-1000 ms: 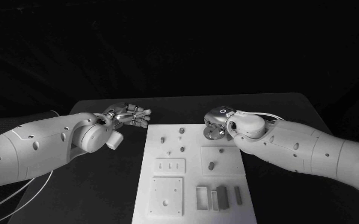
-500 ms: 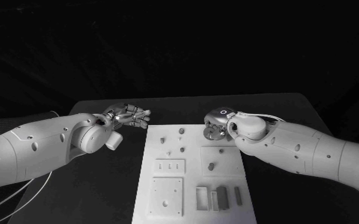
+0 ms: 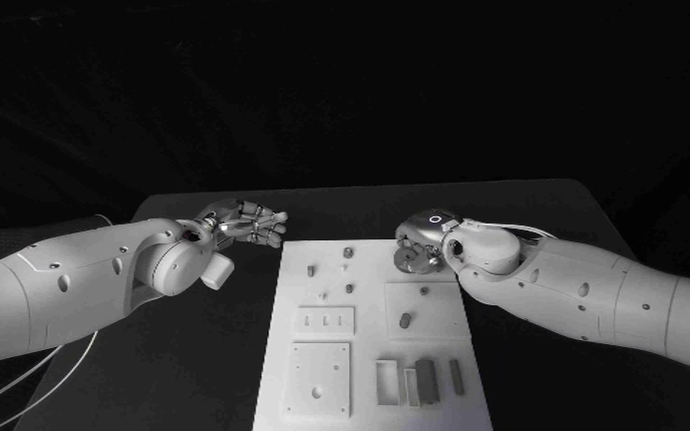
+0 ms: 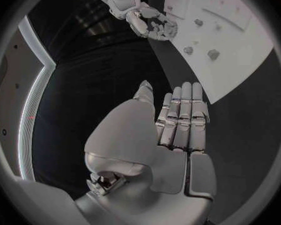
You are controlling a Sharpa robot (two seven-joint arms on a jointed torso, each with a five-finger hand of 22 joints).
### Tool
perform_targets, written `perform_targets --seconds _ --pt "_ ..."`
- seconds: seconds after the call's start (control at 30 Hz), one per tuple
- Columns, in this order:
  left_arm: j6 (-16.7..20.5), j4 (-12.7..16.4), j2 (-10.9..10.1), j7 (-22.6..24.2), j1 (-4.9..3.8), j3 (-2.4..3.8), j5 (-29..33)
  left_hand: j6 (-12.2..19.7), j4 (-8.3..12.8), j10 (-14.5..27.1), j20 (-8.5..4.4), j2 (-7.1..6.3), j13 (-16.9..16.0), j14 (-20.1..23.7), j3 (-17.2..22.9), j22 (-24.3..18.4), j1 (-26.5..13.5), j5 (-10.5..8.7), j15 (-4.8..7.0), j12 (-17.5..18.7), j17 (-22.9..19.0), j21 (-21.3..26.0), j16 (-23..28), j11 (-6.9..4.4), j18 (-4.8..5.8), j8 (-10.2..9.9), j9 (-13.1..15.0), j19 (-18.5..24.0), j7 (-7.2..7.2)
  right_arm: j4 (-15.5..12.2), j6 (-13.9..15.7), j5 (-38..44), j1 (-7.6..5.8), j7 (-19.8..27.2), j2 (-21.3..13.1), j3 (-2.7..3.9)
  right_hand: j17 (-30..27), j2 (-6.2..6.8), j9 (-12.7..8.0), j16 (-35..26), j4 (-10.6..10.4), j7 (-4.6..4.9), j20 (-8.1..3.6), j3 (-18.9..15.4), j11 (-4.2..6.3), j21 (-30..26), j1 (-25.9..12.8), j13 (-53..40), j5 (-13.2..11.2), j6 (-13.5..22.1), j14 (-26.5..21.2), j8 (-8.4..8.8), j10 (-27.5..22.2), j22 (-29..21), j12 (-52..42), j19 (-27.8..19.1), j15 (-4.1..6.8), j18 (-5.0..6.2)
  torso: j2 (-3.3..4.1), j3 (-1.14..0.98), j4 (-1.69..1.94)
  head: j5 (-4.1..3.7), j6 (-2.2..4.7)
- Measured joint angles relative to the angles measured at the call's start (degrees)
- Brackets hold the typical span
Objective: Assemble the parts on the task board
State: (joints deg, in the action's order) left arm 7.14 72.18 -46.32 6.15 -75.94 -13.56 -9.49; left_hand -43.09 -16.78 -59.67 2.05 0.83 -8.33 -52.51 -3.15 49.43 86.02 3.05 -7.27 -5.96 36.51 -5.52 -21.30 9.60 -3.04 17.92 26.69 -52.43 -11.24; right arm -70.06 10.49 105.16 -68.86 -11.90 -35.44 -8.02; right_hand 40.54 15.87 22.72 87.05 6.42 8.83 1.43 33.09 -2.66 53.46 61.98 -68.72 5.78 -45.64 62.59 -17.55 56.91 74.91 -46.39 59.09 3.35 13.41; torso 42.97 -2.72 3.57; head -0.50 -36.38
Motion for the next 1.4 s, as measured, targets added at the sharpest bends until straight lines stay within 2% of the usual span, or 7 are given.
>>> perform_targets --seconds 0.17,0.27,0.4,0.57,0.8,1.07,1.4 --pt "0.0 0.0 -0.1 0.0 0.0 0.0 0.0 0.0 0.0 0.0 0.0 0.0 0.0 0.0 0.0 0.0 0.0 0.0 0.0 0.0 0.0 0.0 0.0 0.0 0.0 0.0 0.0 0.0 0.0 -1.0 0.3 0.0 0.13 0.0 -0.7 0.06 0.9 0.28 0.0 1.2 -0.4 0.1 -0.22 -0.4 0.01 0.3 0.2 -1.0 0.0 0.7 -0.2 0.27 -0.6 0.0 -4.7 -0.2 -0.02 0.0 0.0 0.0 0.0 -0.1 0.07" --pt "0.0 0.0 -0.1 0.0 0.0 0.0 0.0 0.0 0.0 0.0 0.0 0.0 0.0 0.0 0.0 0.0 0.0 0.0 0.0 0.0 0.0 0.0 0.0 0.0 0.0 0.0 0.0 0.0 0.0 -1.5 0.5 0.0 0.23 0.0 -1.0 0.15 1.3 0.9 -0.1 1.8 -0.5 0.06 -0.22 -0.5 -0.07 0.7 0.2 -1.2 0.0 1.1 -0.7 0.27 -1.1 0.0 -6.6 -0.2 -0.01 0.01 -0.01 0.0 0.0 -0.15 0.11" --pt "0.0 0.0 -0.1 0.0 0.01 0.0 0.0 0.0 0.0 0.0 0.0 0.0 0.0 0.0 0.0 0.0 0.0 0.0 0.0 0.0 0.0 0.0 0.0 0.0 0.0 0.0 0.0 0.0 0.0 -2.4 1.0 -0.1 0.3 0.0 -1.6 0.55 1.5 1.12 -0.1 2.2 -0.5 -0.01 -0.22 -0.5 0.09 0.9 0.4 -1.2 0.0 1.2 -0.8 0.27 -1.5 0.0 -8.4 -0.2 -0.01 0.01 -0.01 0.03 0.02 -0.21 0.19" --pt "0.0 0.0 -0.2 0.0 0.01 0.0 0.0 0.0 0.0 0.0 0.0 0.0 0.0 0.0 0.0 0.0 0.0 0.0 0.0 0.0 0.0 0.0 0.0 0.0 0.0 0.0 0.0 0.0 0.0 -4.0 1.1 -0.1 0.29 0.1 -2.8 1.49 1.8 1.12 0.1 2.9 -0.7 -0.03 -0.53 -0.7 -0.01 1.5 0.4 -0.6 0.0 1.2 -0.9 -0.09 -1.6 0.0 -10.9 0.1 -0.07 0.0 0.0 0.04 0.03 -0.25 0.25" --pt "0.0 0.1 -0.3 0.0 0.01 -0.01 0.0 0.0 0.0 0.0 0.0 0.0 0.0 0.0 0.0 0.0 0.0 0.0 0.0 0.0 0.0 0.0 0.0 0.0 0.0 0.0 0.0 0.0 0.0 -5.7 1.0 -0.5 0.29 0.2 -4.3 1.89 1.9 1.11 0.4 3.2 -0.8 -0.05 -0.61 -0.5 -0.01 1.8 0.4 0.1 0.0 -0.3 -0.9 -0.84 -1.6 0.0 -12.6 0.2 -0.08 0.0 0.01 0.03 0.01 -0.34 0.31" --pt "0.0 0.1 -0.3 0.0 0.01 -0.01 0.0 0.0 0.0 0.0 0.0 0.0 0.0 0.0 0.0 0.0 0.0 0.0 0.0 0.0 0.1 0.0 0.2 0.0 0.0 0.0 0.0 0.0 0.0 -5.4 0.0 -1.2 0.29 0.4 -4.3 1.89 1.9 0.72 0.8 3.2 -1.0 0.0 -0.61 -0.3 0.21 1.8 0.8 0.7 0.0 -1.5 -0.9 -1.24 -1.8 0.0 -13.5 0.2 -0.14 0.0 0.01 0.03 0.01 -0.44 0.31" --pt "0.0 0.1 -0.3 0.0 0.0 0.0 0.0 0.0 0.0 0.0 0.0 0.0 0.0 0.0 0.0 0.0 0.0 0.0 0.0 0.0 0.1 0.0 0.2 0.0 0.0 0.0 0.0 0.0 0.0 -3.1 -1.0 -1.7 0.3 0.8 -3.1 1.87 1.9 -0.14 0.7 3.2 -1.1 -0.08 -0.59 -0.2 0.02 1.8 1.0 1.2 0.0 -1.6 -1.0 -1.53 -2.1 0.0 -14.1 0.2 -0.23 -0.01 0.05 0.01 0.1 -0.54 0.27"
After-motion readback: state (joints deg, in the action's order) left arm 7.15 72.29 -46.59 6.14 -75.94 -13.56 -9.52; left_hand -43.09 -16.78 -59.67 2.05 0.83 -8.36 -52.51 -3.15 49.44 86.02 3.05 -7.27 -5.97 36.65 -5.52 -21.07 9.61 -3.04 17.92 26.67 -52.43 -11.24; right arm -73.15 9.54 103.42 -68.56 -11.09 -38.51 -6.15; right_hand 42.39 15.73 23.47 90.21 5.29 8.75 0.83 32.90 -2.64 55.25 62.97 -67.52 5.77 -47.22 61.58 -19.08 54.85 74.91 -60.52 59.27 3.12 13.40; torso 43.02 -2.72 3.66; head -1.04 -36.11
